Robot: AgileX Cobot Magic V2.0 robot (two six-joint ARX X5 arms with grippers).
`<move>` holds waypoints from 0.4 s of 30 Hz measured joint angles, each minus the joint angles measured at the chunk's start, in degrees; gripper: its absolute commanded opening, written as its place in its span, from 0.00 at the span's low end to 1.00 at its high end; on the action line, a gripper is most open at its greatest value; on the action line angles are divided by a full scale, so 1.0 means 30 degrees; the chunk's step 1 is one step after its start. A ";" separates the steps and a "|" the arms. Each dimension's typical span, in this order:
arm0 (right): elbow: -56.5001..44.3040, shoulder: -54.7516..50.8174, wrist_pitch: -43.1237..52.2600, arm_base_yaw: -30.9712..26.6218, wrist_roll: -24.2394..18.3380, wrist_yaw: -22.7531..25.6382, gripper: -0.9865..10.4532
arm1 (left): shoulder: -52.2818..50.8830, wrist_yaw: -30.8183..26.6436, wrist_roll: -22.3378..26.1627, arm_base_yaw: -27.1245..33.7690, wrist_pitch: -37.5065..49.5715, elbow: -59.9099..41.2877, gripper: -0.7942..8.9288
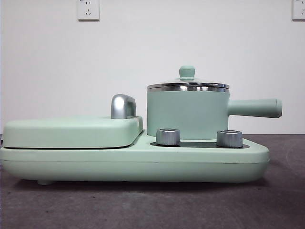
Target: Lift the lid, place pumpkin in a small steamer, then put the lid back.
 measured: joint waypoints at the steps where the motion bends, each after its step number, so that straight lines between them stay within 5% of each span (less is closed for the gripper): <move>1: 0.0000 0.0000 0.0000 0.0000 -0.0029 -0.0015 0.11 | 0.0000 0.0000 0.0007 0.0000 0.0000 0.0000 0.10; 12: 0.0000 0.0000 -0.0080 -0.0066 -0.0044 -0.1056 0.11 | 0.0000 0.0000 0.0000 0.0000 0.0000 0.0000 0.10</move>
